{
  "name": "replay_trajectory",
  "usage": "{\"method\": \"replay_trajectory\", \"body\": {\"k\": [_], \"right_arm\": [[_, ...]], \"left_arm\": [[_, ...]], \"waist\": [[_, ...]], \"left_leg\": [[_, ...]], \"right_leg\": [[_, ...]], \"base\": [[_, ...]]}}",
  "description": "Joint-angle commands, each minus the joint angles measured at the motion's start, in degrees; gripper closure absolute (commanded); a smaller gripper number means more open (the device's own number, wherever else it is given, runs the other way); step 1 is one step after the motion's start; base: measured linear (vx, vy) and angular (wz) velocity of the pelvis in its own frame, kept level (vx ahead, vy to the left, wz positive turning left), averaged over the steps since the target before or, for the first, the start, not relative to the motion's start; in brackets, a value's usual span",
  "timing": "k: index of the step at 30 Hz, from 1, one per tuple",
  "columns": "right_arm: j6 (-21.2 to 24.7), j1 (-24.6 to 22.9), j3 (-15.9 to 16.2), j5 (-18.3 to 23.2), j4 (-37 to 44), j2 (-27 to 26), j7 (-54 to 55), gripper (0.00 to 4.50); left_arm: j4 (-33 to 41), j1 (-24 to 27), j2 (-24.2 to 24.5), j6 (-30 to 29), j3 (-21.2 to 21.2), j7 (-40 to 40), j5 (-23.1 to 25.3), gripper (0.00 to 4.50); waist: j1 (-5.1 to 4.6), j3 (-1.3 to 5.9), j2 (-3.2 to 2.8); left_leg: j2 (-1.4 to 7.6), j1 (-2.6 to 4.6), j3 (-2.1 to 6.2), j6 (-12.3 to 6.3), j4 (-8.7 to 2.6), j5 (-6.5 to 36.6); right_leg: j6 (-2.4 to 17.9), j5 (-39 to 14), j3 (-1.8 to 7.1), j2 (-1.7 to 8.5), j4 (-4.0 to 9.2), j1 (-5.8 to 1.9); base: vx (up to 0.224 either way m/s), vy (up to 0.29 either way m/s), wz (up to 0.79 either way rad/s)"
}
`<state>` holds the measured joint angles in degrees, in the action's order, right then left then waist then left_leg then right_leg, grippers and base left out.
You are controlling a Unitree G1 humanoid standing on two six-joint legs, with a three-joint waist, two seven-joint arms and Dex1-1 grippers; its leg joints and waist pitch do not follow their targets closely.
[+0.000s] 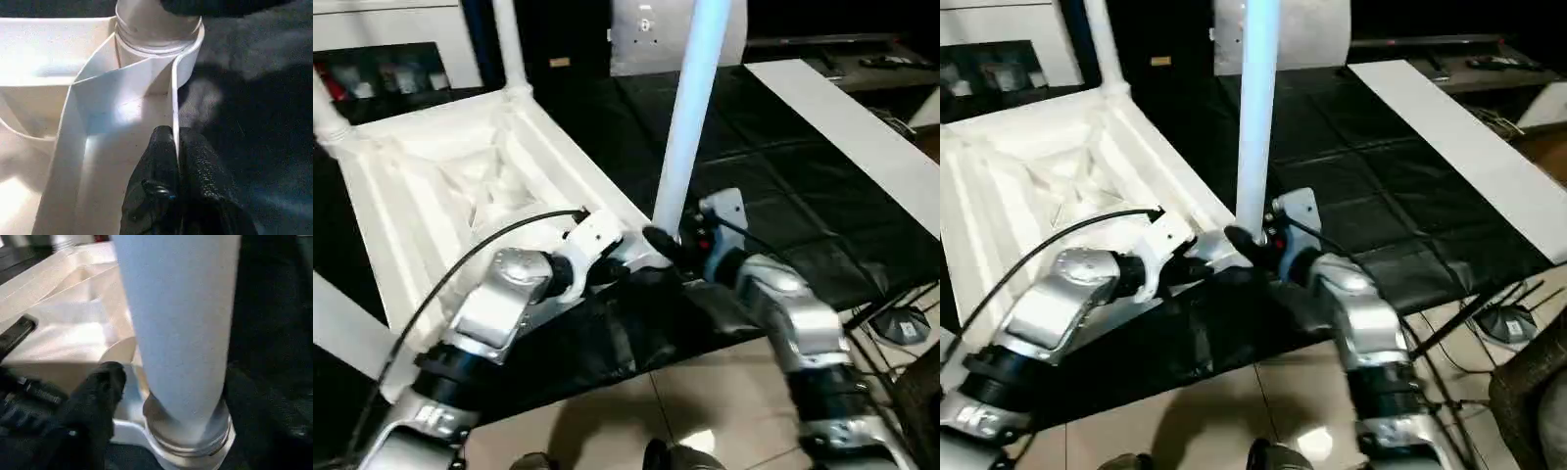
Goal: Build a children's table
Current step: Rotate leg to tighten
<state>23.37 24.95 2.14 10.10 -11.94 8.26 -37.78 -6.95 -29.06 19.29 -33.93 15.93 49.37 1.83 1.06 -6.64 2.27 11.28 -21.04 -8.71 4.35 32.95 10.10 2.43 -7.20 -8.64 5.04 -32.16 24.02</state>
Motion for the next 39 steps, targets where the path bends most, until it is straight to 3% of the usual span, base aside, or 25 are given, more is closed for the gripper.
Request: {"method": "replay_trajectory", "body": {"k": [1, 4, 7, 11, 16, 26, 29, 39], "right_arm": [[-0.3, -0.5, 1.9, 1.2, 1.1, 1.6, -5.0, 0.67], [-5.7, -0.8, 4.3, 1.1, 0.5, 8.7, -16.9, 0.53], [-9.5, -0.8, 5.7, 1.5, 0.1, 12.7, -24.0, 0.53], [-10.3, -0.5, 6.4, 2.7, -0.3, 15.3, -29.8, 0.53], [-10.6, 0.1, 9.0, 4.8, -1.4, 18.6, -39.7, 0.7], [-9.5, 2.0, 11.3, 5.9, -3.9, 19.7, -46.4, 1.3], [-9.6, 2.4, 11.6, 6.1, -4.5, 19.9, -47.7, 1.7], [-8.6, 2.8, 12.2, 7.0, -4.6, 20.2, -49.9, 2.41]], "left_arm": [[2.5, 0.0, 0.6, 3.7, 2.2, 4.4, -1.7, 4.5], [0.1, -0.1, 4.7, 10.6, 4.4, 12.6, -2.3, 4.5], [-0.5, -0.1, 7.5, 14.1, 5.8, 18.4, -3.2, 4.5], [-1.2, -0.5, 10.0, 17.6, 7.2, 23.0, -3.1, 4.5], [-2.9, -1.5, 12.2, 22.3, 8.8, 28.2, -3.1, 4.5], [-4.3, -2.5, 12.9, 25.5, 10.0, 32.9, -3.3, 4.5], [-4.9, -2.7, 13.0, 26.2, 10.1, 33.5, -3.4, 4.5], [-5.5, -2.8, 12.9, 26.5, 10.2, 34.3, -3.6, 4.5]], "waist": [[0.36, 4.72, -0.85], [1.28, 4.58, -0.96], [1.96, 4.56, -0.87], [2.8, 4.65, -0.95], [3.46, 4.67, -0.44], [3.54, 4.61, -0.28], [3.59, 4.56, -0.3], [3.6, 4.61, -0.25]], "left_leg": [[2.05, 0.34, 0.09, -3.77, -3.37, 10.0], [2.09, 0.84, -0.03, -3.73, -3.33, 12.2], [2.24, 0.87, -0.08, -3.76, -3.42, 12.4], [2.61, 1.18, -0.2, -3.26, -3.58, 12.2], [2.52, 0.89, -0.36, -3.77, -3.53, 11.9], [2.76, 0.81, -0.55, -3.32, -3.44, 11.4], [2.69, 0.88, -0.61, -3.04, -3.39, 12.1], [2.75, 0.82, -0.62, -3.19, -3.36, 11.1]], "right_leg": [[8.8, -18.4, 4.05, 3.87, 3.52, -4.13], [7.7, -20.9, 4.07, 3.9, 3.96, -3.8], [8.1, -20.7, 4.12, 3.95, 3.78, -3.79], [9.6, -18.7, 4.34, 3.92, 3.28, -3.71], [9.9, -18.8, 4.48, 4.15, 3.08, -4.01], [9.3, -20.9, 4.39, 4.15, 3.09, -3.85], [8.8, -22.5, 4.38, 4.24, 3.37, -3.8], [9.4, -20.8, 4.35, 4.15, 3.03, -3.82]], "base": [[0.0, 0.0, 0.0], [0.0, 0.0, 0.0], [0.0, 0.0, 0.0], [0.0, 0.0, 0.0], [0.0, 0.0, 0.0], [0.0, 0.0, 0.0], [0.0, 0.0, 0.0], [0.0, 0.0, 0.0]]}}
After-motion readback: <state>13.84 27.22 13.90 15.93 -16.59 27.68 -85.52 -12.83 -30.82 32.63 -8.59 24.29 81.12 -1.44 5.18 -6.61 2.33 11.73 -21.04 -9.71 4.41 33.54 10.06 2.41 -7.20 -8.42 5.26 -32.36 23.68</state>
